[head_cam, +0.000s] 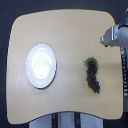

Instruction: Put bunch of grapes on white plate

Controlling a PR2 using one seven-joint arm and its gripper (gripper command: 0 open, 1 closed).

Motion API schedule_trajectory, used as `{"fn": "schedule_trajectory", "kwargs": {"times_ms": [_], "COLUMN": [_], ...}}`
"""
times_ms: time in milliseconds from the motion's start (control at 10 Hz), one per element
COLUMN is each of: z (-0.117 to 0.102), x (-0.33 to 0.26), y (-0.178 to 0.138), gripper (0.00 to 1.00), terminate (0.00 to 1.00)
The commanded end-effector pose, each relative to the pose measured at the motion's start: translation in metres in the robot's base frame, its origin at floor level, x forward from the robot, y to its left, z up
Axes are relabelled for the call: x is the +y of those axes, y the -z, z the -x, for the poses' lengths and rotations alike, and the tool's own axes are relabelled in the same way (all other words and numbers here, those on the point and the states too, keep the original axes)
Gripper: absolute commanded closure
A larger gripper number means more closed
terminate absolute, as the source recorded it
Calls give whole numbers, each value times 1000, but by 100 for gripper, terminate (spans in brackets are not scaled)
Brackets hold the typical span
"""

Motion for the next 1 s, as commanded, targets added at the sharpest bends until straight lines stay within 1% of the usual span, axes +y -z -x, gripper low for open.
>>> {"fn": "schedule_trajectory", "kwargs": {"times_ms": [0,300,500,600,900], "z": [0,-5,-6,-3,13], "x": [0,3,16,28,63], "y": [0,14,25,34,63], "gripper": [0,0,0,0,0], "terminate": [0,0,0,0,0]}}
